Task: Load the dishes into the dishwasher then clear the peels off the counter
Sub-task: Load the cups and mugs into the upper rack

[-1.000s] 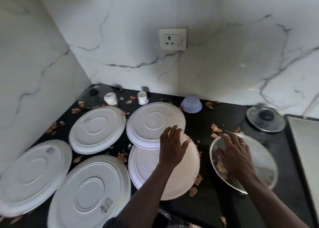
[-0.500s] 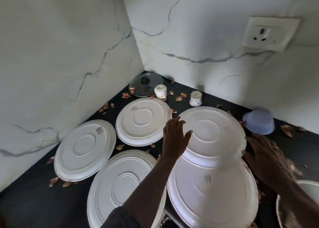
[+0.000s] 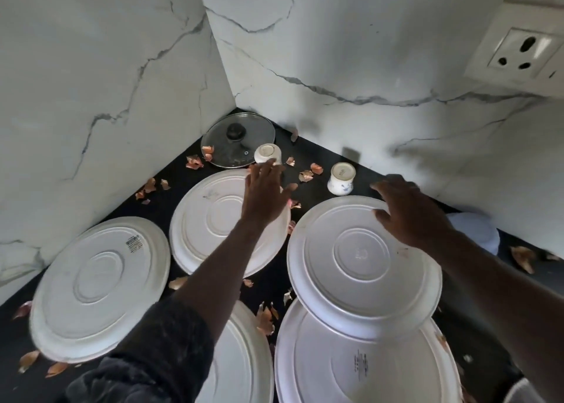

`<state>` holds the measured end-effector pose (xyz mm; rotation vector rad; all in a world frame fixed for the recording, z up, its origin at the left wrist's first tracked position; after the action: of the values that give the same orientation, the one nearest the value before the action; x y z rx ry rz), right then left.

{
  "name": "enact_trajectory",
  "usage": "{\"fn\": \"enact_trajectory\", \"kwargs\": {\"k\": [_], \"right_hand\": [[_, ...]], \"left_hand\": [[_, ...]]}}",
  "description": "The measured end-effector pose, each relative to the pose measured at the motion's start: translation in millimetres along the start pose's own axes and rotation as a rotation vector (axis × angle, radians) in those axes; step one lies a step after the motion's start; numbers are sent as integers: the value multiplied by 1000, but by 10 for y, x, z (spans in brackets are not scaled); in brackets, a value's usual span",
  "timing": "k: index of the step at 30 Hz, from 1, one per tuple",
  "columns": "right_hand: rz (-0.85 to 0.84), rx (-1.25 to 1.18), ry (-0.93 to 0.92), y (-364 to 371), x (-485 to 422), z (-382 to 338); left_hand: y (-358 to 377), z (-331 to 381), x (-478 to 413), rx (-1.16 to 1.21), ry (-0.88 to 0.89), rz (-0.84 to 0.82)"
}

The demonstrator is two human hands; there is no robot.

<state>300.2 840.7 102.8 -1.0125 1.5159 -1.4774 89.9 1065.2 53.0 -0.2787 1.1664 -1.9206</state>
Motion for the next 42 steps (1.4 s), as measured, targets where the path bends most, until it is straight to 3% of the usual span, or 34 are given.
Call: {"fn": "enact_trajectory", "kwargs": {"k": [6,15,21,29,35,42], "right_hand": [[-62,34,-29,82,-569,-205],[-221,58,1,264,-881,-573],[-145,28,35,188,-921,-683],[40,37,33,45,-788,-732],[79,63,37,-52,-505,-803],[101,103,35,-201,-83,-977]], "left_hand": [[83,-110,-446,-30,20,-13],[183,-186,-764,-172,-110,-155],[165,-316,-842,-149,-133,-224],[-16,-138,-794,-181,-176,-184],[-231,18,-549,-94,-83,-118],[-484,260,-62,17,-66,-182]]}}
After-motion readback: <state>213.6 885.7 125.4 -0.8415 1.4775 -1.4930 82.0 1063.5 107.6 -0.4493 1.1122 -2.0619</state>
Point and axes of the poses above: each hand's wrist, its own x-axis away from the middle knuckle, its own y-axis out of the palm, z = x × y, the point moved 1 cm from there along -x, towards the middle knuckle, and after that the axes turned 13 degrees about x, right-handed, at the moved point
